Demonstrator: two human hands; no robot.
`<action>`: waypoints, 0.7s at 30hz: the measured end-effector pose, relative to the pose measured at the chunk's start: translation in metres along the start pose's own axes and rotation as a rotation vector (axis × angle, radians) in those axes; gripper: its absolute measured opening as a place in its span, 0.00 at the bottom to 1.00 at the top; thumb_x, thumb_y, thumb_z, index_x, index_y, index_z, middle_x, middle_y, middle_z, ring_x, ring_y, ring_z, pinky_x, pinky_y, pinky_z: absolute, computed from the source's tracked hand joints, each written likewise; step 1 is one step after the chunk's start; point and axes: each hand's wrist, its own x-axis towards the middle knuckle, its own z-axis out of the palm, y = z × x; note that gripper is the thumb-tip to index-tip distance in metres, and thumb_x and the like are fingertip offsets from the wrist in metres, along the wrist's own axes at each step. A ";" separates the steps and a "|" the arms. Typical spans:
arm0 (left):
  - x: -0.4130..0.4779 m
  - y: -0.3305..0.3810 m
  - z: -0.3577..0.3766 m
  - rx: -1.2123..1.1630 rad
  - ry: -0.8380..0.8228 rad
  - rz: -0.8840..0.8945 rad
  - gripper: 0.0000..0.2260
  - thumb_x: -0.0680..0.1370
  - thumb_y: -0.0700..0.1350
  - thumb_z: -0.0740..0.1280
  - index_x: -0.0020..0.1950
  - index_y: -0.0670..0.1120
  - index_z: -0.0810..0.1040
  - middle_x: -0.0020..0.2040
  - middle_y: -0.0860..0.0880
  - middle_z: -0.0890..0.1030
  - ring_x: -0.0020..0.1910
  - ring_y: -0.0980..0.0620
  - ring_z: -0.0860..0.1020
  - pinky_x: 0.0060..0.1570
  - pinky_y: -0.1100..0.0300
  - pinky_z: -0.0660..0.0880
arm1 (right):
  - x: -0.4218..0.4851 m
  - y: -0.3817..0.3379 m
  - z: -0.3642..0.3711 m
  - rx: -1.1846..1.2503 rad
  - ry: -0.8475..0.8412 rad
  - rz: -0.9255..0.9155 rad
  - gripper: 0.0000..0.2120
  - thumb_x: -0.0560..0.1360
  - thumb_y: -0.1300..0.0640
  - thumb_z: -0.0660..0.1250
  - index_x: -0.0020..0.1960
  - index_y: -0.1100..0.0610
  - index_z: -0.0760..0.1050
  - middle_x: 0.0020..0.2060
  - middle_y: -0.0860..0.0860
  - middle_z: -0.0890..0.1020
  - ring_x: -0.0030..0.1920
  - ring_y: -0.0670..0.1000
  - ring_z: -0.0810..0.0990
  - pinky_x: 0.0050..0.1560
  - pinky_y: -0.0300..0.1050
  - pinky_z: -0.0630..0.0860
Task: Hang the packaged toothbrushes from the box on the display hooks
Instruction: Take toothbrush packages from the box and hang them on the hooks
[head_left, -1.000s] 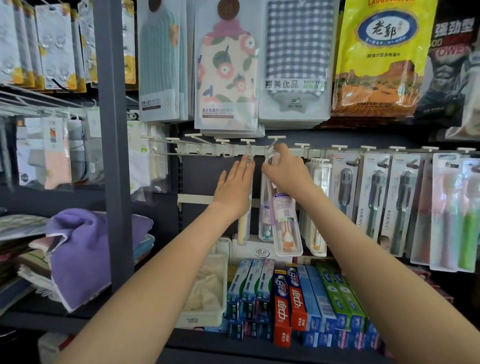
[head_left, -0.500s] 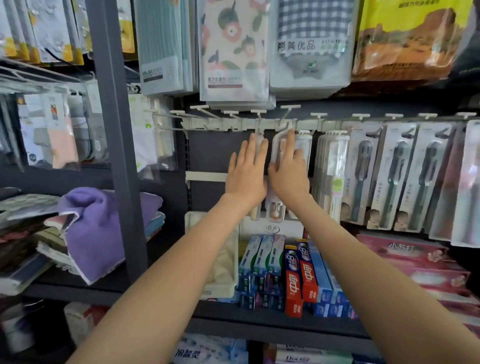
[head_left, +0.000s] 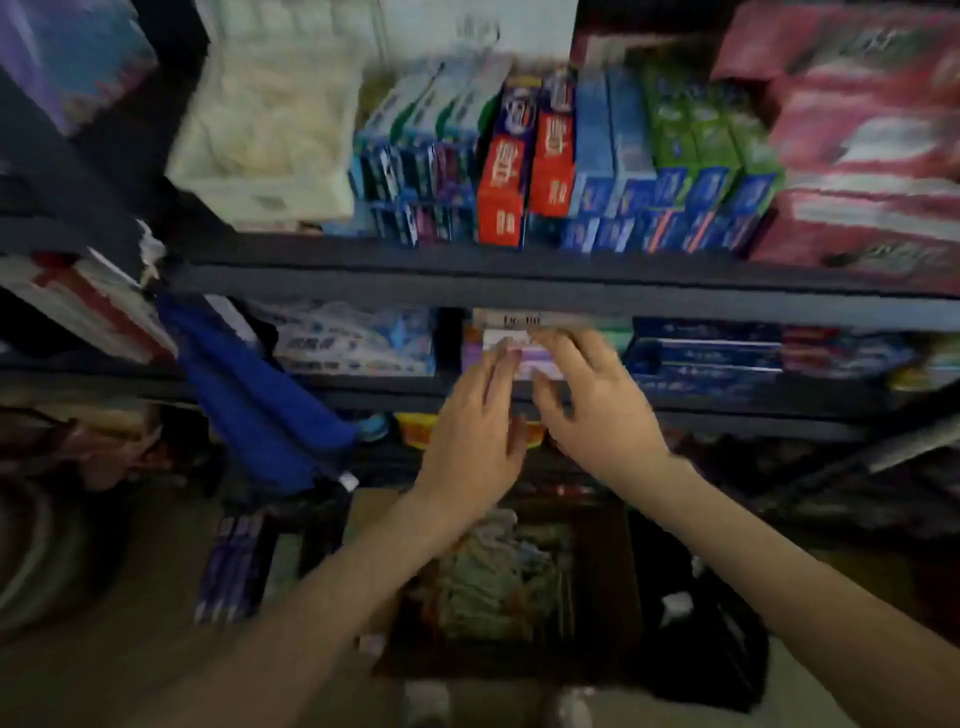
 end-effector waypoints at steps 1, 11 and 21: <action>-0.025 -0.005 0.023 0.015 -0.080 -0.040 0.28 0.72 0.39 0.73 0.70 0.36 0.69 0.67 0.38 0.73 0.64 0.41 0.74 0.63 0.54 0.70 | -0.027 0.016 0.018 0.009 -0.081 0.027 0.22 0.78 0.50 0.55 0.67 0.58 0.71 0.57 0.56 0.76 0.56 0.57 0.75 0.51 0.51 0.77; -0.205 -0.103 0.208 0.135 -0.894 -0.522 0.24 0.82 0.46 0.58 0.78 0.50 0.57 0.75 0.47 0.61 0.68 0.47 0.68 0.62 0.56 0.71 | -0.223 0.153 0.211 0.036 -0.892 0.495 0.25 0.81 0.53 0.57 0.76 0.55 0.55 0.68 0.52 0.67 0.67 0.54 0.67 0.63 0.46 0.69; -0.273 -0.191 0.374 0.247 -1.163 -0.488 0.31 0.81 0.40 0.61 0.79 0.52 0.48 0.78 0.47 0.51 0.76 0.44 0.55 0.70 0.50 0.64 | -0.319 0.242 0.416 -0.125 -1.191 0.546 0.31 0.80 0.63 0.59 0.78 0.55 0.48 0.75 0.57 0.58 0.73 0.59 0.61 0.63 0.54 0.72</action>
